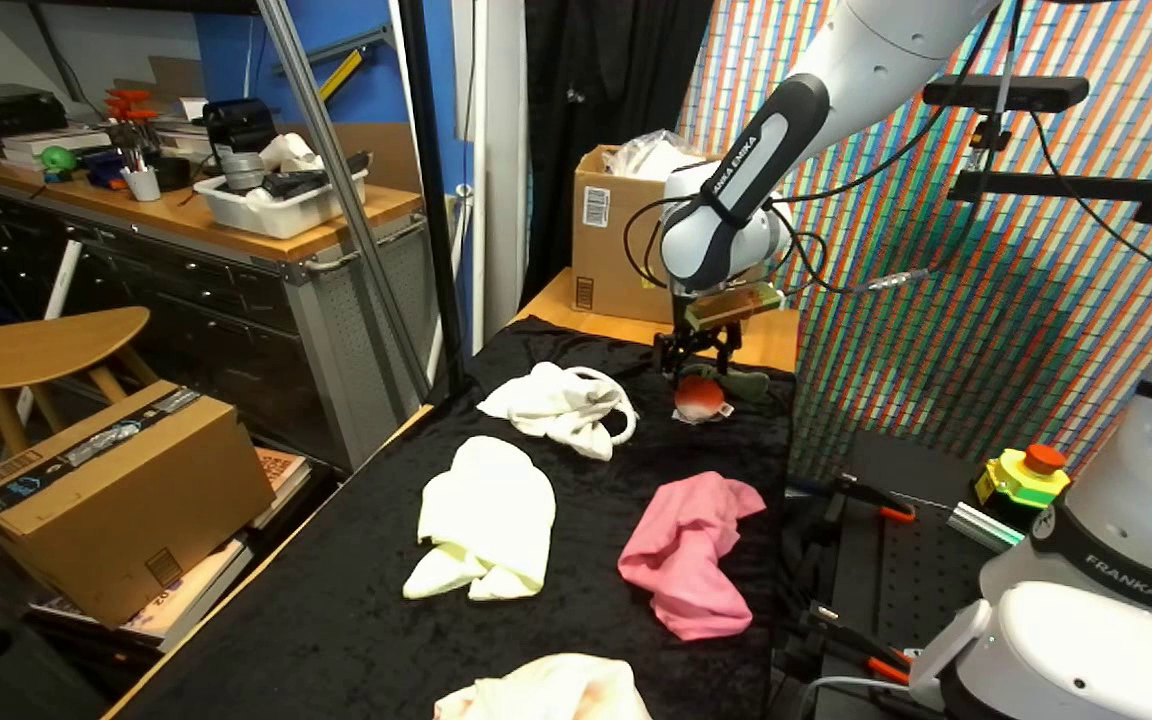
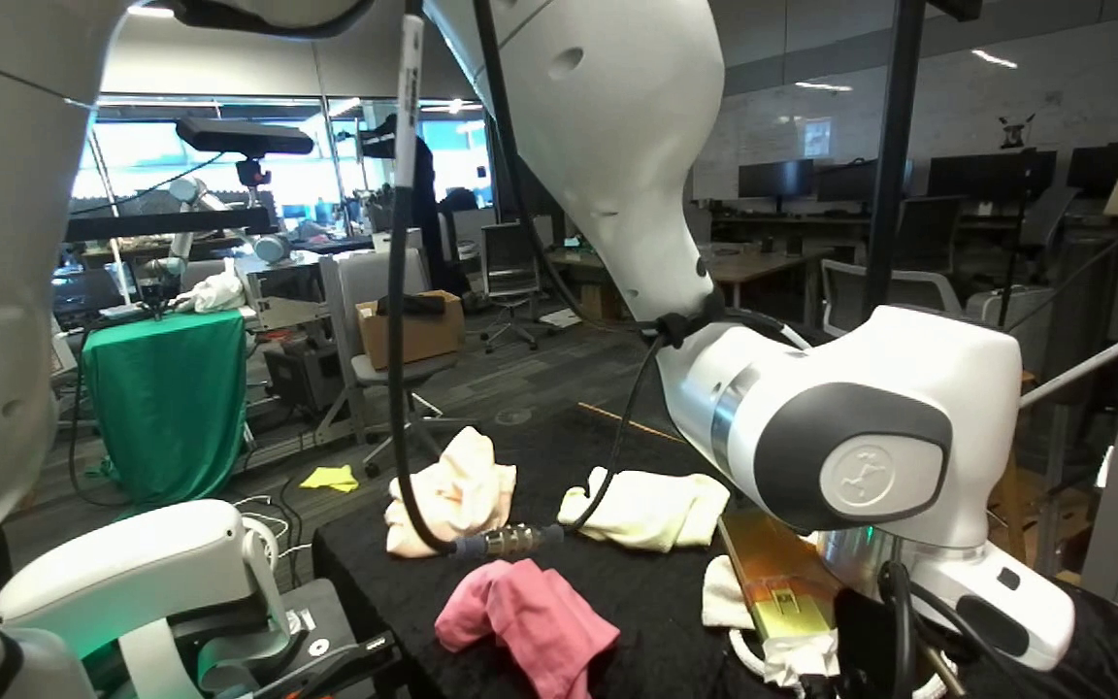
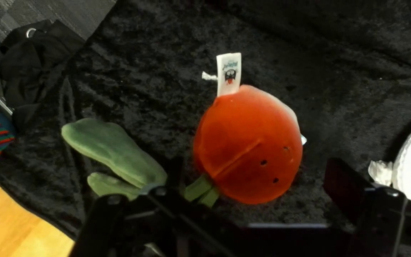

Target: Pick up all the clothes and plush toy, then put them in one place

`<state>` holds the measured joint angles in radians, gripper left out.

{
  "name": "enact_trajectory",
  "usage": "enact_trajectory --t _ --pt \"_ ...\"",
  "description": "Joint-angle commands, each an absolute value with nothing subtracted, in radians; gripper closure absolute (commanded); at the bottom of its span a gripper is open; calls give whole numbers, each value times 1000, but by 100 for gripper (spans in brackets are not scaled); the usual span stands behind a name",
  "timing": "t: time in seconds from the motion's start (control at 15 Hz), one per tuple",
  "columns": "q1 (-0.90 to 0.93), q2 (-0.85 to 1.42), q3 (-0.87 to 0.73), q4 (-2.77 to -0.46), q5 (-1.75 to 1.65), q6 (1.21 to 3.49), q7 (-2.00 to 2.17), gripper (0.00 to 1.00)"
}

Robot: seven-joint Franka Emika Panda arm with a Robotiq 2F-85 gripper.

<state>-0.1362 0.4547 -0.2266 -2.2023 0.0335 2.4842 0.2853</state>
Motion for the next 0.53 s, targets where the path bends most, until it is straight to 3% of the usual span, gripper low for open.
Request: enact_trajectory --t 0.0,0.4,0.47 --pt "-174 511 -197 -2129 85 2417 239 0" --pt "-195 561 -188 -2085 119 2370 231 0" --pt "-197 566 -188 -2080 123 2369 230 7"
